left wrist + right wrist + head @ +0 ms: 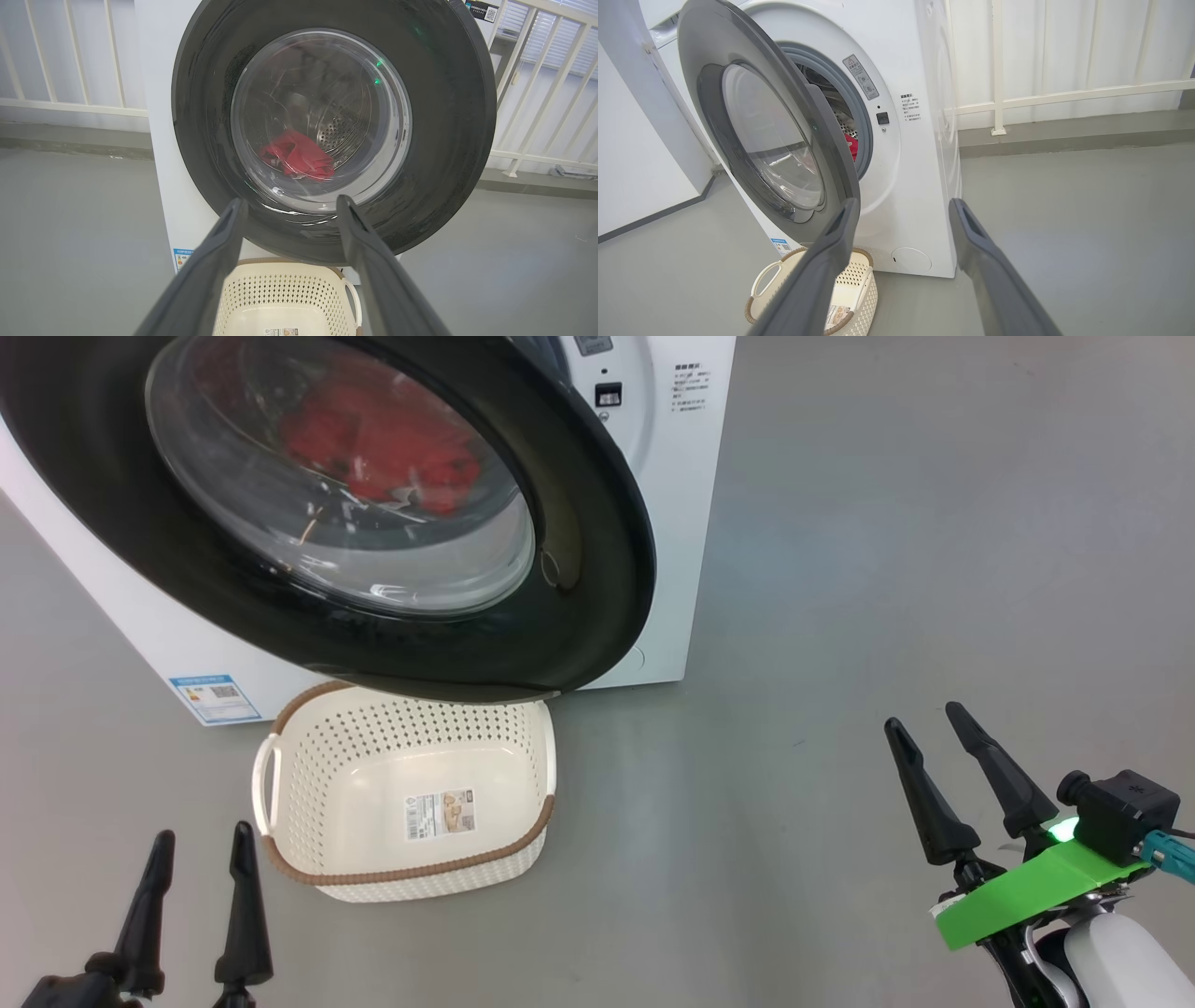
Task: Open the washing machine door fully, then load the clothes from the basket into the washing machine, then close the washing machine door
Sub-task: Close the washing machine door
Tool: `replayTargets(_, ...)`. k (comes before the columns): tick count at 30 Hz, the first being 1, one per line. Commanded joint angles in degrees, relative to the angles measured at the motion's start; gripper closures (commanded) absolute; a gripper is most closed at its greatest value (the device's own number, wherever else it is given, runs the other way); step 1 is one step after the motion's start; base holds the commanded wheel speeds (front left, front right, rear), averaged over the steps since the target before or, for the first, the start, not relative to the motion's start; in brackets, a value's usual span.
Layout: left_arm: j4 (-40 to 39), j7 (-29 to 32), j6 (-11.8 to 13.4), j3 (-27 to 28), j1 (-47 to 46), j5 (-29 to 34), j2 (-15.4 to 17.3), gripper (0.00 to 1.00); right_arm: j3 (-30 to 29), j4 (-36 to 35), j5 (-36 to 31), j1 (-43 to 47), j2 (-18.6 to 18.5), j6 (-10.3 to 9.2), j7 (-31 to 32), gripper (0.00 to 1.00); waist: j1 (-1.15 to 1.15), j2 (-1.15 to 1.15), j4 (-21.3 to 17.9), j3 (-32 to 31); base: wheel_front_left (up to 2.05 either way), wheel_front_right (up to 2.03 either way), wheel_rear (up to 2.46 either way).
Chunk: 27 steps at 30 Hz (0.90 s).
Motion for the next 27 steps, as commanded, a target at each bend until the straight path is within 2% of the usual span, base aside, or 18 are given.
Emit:
replayTargets(1, -1.28, -0.70, -0.29, 2.01, -2.24, 0.45, 0.38, 0.00, 0.79, -1.42, -0.06, -0.08, -0.83, 0.09, -0.27, 0.00, 0.00, 0.00, 0.03, 0.03, 0.00, 0.00, 0.00)
replayTargets(27, -1.83, -0.70, -0.60, 2.54, -2.36, 1.01, -0.45, 0.00, 0.68, -1.76, -0.18, -0.11, -1.01, 0.09, -0.27, 0.00, 0.00, 0.00, 0.57, 0.34, 0.00, 0.00, 0.00)
